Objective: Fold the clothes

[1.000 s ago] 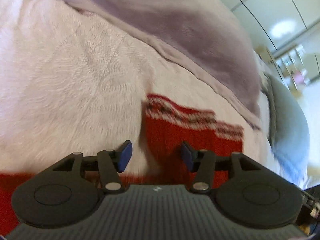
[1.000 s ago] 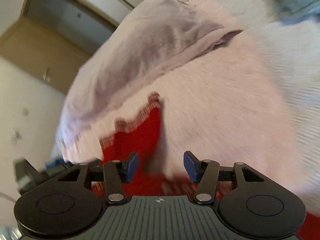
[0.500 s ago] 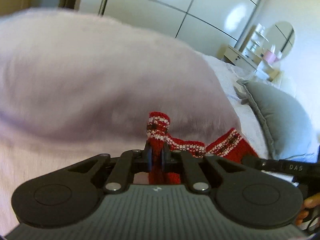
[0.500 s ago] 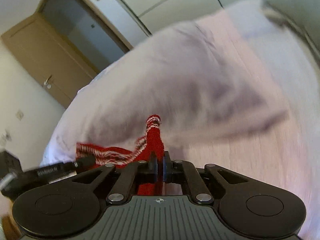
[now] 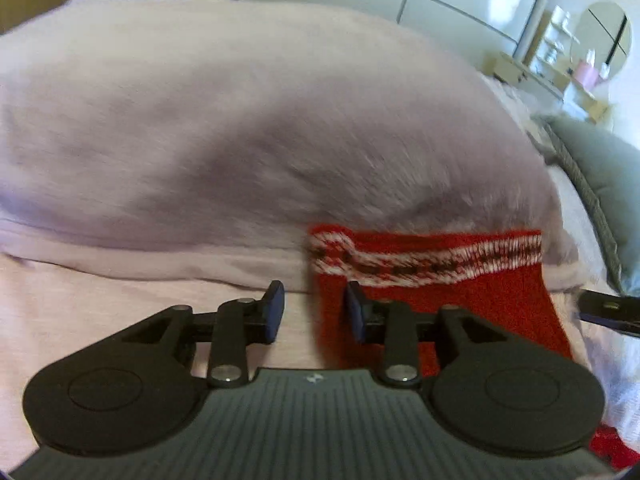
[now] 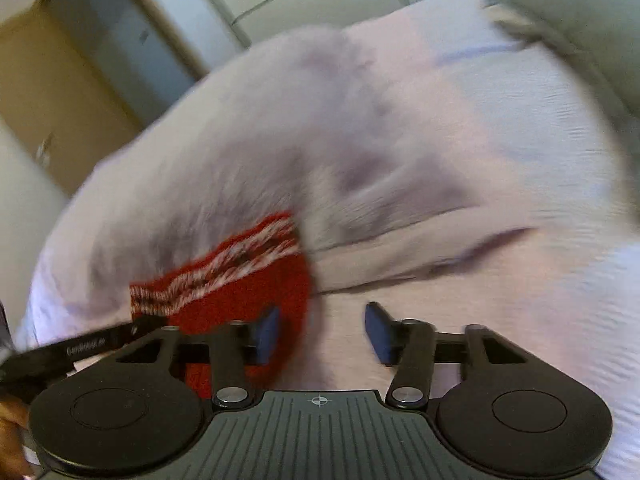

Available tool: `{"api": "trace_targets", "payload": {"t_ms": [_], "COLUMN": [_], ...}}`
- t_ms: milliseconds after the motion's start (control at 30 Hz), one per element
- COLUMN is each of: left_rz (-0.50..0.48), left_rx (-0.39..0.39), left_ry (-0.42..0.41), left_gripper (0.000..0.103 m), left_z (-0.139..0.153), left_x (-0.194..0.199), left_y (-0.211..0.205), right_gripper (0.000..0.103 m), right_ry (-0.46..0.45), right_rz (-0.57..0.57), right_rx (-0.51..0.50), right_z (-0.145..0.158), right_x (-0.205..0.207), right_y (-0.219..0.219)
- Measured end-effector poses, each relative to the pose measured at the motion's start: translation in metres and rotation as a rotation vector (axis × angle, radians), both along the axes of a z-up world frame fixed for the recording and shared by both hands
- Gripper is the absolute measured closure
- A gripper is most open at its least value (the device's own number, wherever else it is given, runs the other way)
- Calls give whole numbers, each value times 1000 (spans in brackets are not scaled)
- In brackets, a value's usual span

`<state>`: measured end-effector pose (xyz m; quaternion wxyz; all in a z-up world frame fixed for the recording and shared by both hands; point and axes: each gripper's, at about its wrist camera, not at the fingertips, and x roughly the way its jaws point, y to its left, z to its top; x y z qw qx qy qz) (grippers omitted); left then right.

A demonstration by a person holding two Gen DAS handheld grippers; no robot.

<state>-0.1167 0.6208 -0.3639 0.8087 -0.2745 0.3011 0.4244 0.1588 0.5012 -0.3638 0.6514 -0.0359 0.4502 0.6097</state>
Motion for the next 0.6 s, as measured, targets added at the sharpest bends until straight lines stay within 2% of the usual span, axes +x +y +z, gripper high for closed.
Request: {"api": "trace_targets", "payload": {"t_ms": [133,233,400,500,600], "left_rz": [30,98,201,251,284], "left_rx": [11,-63,-190,-241,-290], "left_ry": [19,31,-4,-9,-38], "left_gripper": [73,74,74,74,74], "left_z": [27,38,47,48,48], "left_x": [-53,-103,-170,-193,-202], "left_y": [-20,-54,-134,-182,-214], "right_gripper": [51,51,51,51,51], "right_ry": [77,121,133,243,389], "right_rz": [-168,-316,-602,-824,-1032], "right_rx": [-22,-82,-193,-175,-79], "right_z": [20,29,48,55,43], "right_x": [55,89,109,99,94], "right_y": [-100,-212,-409,-517,-591]}}
